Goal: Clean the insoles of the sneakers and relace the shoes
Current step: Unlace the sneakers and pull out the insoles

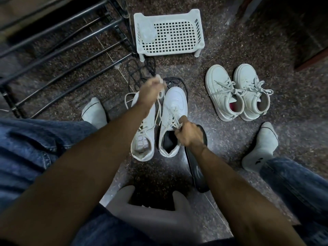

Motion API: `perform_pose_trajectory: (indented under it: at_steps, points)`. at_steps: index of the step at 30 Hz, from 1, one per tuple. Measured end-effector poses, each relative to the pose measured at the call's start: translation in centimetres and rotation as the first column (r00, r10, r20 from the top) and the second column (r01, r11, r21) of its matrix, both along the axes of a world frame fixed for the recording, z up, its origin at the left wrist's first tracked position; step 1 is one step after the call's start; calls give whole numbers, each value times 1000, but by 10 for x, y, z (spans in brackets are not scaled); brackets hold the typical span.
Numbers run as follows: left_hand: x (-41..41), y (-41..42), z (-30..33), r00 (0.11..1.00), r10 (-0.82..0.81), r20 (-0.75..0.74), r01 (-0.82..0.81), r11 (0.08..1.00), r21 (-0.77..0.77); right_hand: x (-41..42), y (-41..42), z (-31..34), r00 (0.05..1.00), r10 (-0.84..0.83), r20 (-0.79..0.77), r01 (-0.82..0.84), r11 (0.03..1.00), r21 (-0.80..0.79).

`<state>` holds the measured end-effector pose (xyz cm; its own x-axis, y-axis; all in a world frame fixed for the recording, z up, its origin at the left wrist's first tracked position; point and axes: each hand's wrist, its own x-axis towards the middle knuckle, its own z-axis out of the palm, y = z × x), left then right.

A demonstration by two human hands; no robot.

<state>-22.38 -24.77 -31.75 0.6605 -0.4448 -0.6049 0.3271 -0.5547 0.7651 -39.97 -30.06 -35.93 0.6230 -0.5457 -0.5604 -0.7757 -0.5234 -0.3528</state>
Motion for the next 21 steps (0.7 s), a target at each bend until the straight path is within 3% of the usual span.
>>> perform_pose_trajectory:
  at_steps: [2, 3, 5, 7, 12, 19, 21]
  points:
    - [-15, 12, -20, 890, -349, 295, 210, 886, 413, 2, -1, 0, 999, -40, -28, 41, 999, 21]
    - [-26, 20, -26, 798, -485, 358, 264, 815, 515, 2, -1, 0, 997, -66, -34, 67, 997, 34]
    - [-49, 33, -36, 612, -708, 351, 448, 677, 584, 1, -1, -2, 994, -108, -34, 110, 993, 45]
    - [-69, 40, -41, 493, -832, 254, 570, 530, 628, -1, 1, -3, 990, -136, -33, 138, 989, 44]
    - [-64, 49, -46, 440, -863, 249, 490, 463, 738, -4, -11, -3, 998, -20, -58, 19, 1000, -15]
    - [-48, 50, -51, 511, -834, 208, 480, 478, 736, -19, -39, -9, 990, 87, -112, -97, 991, -92]
    - [-56, 51, -48, 424, -877, 224, 470, 425, 774, -18, -33, -8, 993, 32, -115, -40, 997, -68]
